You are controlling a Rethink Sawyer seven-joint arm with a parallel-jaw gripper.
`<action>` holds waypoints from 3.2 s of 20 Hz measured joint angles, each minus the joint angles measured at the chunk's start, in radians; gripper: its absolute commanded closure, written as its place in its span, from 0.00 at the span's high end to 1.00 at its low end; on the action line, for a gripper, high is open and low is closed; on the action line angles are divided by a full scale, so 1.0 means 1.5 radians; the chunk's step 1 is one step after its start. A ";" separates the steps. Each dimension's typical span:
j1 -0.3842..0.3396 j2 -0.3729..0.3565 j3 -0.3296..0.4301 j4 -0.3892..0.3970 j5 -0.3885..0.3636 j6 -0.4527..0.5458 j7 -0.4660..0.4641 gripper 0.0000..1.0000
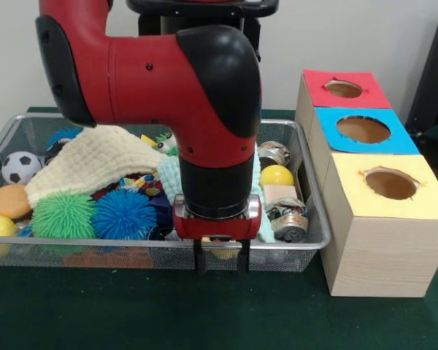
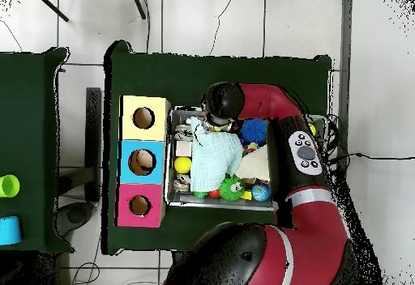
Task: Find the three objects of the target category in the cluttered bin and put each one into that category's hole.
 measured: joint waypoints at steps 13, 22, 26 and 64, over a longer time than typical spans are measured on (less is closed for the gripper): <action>0.002 -0.011 0.001 -0.005 -0.009 0.000 0.000 1.00; -0.005 -0.060 0.001 0.007 -0.005 0.000 0.000 1.00; -0.005 -0.072 0.001 0.012 -0.004 0.000 0.000 1.00; -0.029 -0.141 0.011 0.149 -0.001 -0.008 0.000 1.00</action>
